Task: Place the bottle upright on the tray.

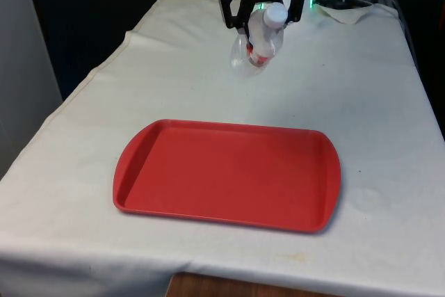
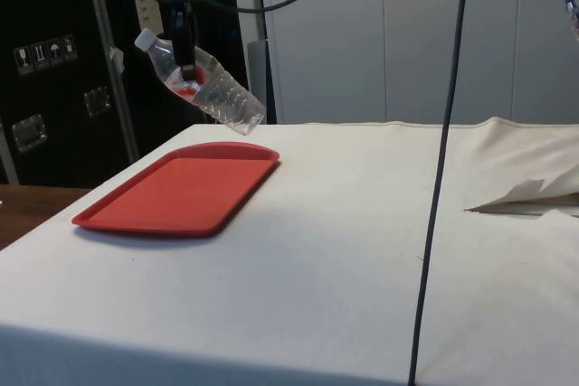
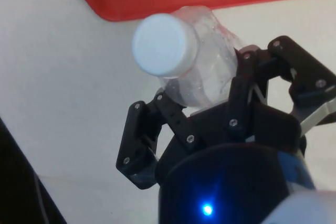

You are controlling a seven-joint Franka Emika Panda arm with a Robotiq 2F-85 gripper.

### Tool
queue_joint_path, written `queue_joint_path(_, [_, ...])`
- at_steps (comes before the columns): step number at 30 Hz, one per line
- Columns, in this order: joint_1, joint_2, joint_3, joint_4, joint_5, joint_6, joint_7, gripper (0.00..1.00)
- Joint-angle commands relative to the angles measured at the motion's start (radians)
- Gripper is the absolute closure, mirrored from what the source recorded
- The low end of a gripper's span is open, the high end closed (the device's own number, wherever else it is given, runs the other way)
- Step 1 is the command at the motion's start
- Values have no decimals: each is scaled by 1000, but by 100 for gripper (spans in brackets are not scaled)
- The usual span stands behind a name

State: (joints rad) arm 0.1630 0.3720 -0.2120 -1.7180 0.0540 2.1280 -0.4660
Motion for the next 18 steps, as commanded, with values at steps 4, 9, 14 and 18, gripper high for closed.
queue_joint_path(4, [-5, -7, 0, -13, 31, 42, -20, 67])
queue_joint_path(9, [-5, -14, -4, -30, 60, 79, -39, 67])
queue_joint_path(14, [-5, -25, -7, -51, 91, 115, -61, 67])
queue_joint_path(18, [-5, -36, -9, -72, 115, 145, -79, 67])
